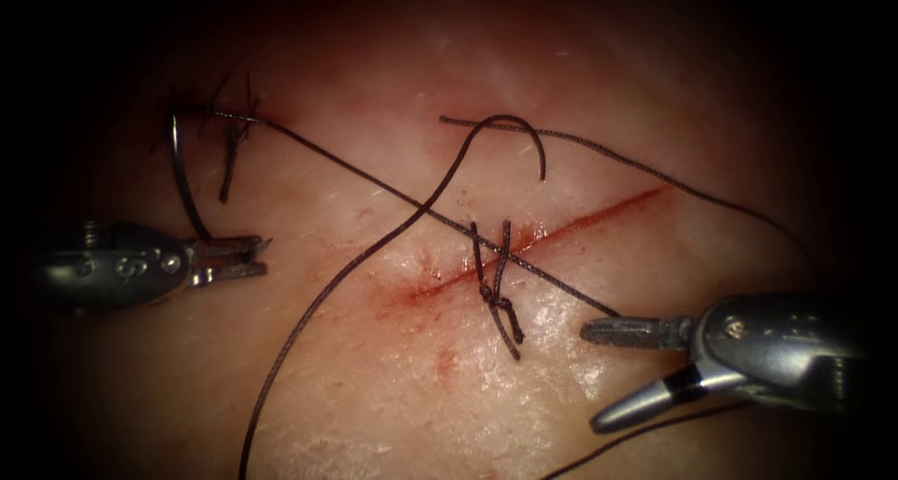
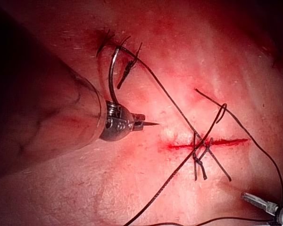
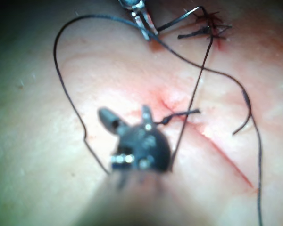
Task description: Wound Closure
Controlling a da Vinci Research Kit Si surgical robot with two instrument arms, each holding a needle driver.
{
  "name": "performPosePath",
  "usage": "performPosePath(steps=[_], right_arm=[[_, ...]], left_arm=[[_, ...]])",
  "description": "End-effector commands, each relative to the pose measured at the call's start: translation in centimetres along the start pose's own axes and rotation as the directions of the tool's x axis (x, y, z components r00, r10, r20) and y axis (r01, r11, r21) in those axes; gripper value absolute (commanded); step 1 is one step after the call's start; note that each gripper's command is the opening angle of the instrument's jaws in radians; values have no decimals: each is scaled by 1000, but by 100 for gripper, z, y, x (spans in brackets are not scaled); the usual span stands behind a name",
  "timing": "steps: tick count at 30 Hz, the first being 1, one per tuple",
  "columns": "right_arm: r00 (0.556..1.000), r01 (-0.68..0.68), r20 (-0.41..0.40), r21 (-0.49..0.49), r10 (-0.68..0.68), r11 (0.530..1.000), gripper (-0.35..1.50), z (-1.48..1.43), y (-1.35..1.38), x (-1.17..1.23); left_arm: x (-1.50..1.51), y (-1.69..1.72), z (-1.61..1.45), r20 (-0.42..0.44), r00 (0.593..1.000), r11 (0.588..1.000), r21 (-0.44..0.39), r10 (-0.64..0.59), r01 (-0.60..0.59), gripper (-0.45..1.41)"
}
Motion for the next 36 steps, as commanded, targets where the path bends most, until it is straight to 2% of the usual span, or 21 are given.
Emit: performPosePath(steps=[1,5,6,7,8,10,14,15,16,17,18,26,30,36], right_arm=[[1000,-2,5,-20,3,1000,122,10,6,-18],[999,-2,42,-89,6,996,120,6,30,-38],[998,1,66,-118,7,993,118,8,39,-52],[998,1,66,-118,7,993,118,8,39,-52],[997,5,82,-145,7,989,118,13,44,-66],[996,7,91,-177,9,984,117,20,49,-79],[996,6,93,-178,11,984,108,29,50,-84],[995,10,102,-175,8,985,100,36,50,-89],[994,12,110,-152,5,988,73,41,50,-94],[993,12,115,-130,3,991,11,42,49,-95],[993,12,120,-117,2,993,-35,41,48,-95],[995,2,103,-123,11,992,-35,-1,28,-73],[995,-16,93,-122,28,992,-35,-42,0,-56],[996,-49,65,-135,58,990,-35,-83,-36,-40]], left_arm=[[3,7,9,-8,1000,1000,6,-4,4,-45],[17,13,16,-24,1000,999,32,0,1,-45],[22,17,17,-40,999,999,38,-8,10,-45],[22,17,17,-40,999,999,38,-8,10,-45],[25,18,16,-55,998,999,51,-10,13,-45],[30,17,14,-79,997,998,64,-22,27,-45],[35,12,13,-101,995,996,83,-27,35,-45],[38,12,15,-106,994,995,86,-32,41,-45],[40,14,18,-114,993,995,85,-34,44,-45],[42,15,19,-116,993,996,82,-35,45,-45],[43,16,20,-119,992,996,82,-37,47,-45],[59,37,28,-166,986,996,74,-30,43,-45],[65,64,29,-209,978,997,66,-23,38,-45],[78,87,26,-242,970,997,70,-21,39,-45]])
